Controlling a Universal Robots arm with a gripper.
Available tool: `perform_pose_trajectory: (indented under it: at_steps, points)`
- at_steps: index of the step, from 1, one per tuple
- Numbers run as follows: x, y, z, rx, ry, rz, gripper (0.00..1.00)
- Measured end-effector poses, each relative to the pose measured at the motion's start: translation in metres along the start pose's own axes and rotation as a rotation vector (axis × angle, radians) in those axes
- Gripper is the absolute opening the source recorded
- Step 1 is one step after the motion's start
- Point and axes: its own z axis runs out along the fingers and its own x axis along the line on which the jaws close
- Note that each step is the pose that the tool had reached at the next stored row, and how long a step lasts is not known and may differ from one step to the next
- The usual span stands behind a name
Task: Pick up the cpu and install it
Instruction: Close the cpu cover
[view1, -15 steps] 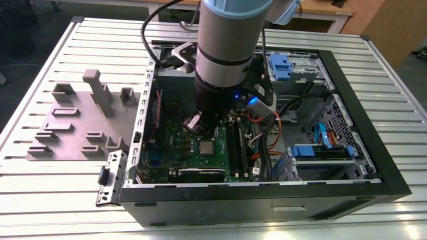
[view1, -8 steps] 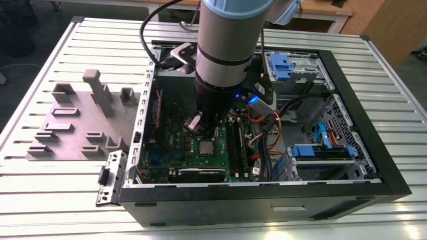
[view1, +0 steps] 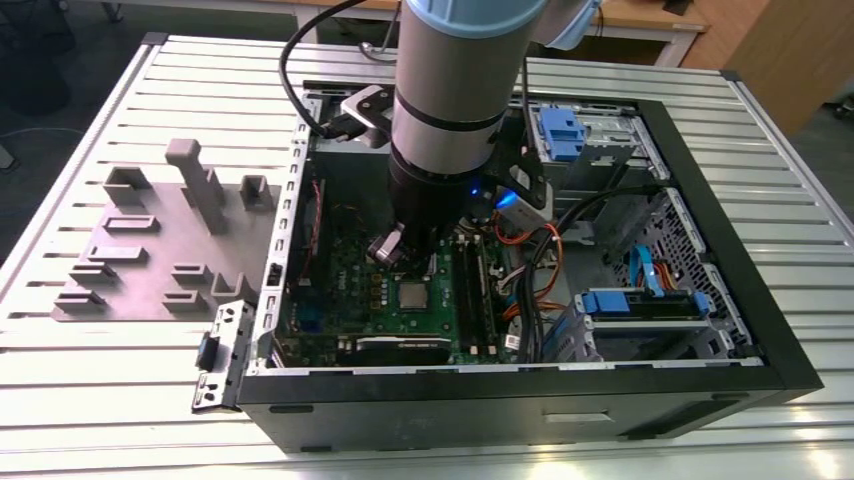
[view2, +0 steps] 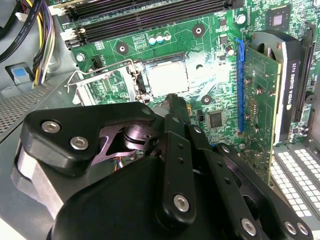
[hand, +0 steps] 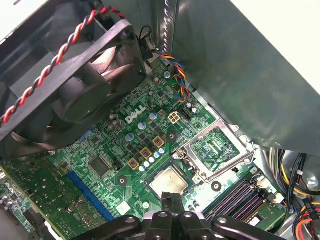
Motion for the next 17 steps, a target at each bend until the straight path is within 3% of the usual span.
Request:
perform_pose_trajectory:
  at_steps: [6, 17]
  points:
    - [0.0000, 0.0000, 0.0000, 0.0002, 0.0007, -0.018, 0.11]
    - [0.0000, -0.0001, 0.0004, 0.0031, 0.0085, -0.204, 0.11]
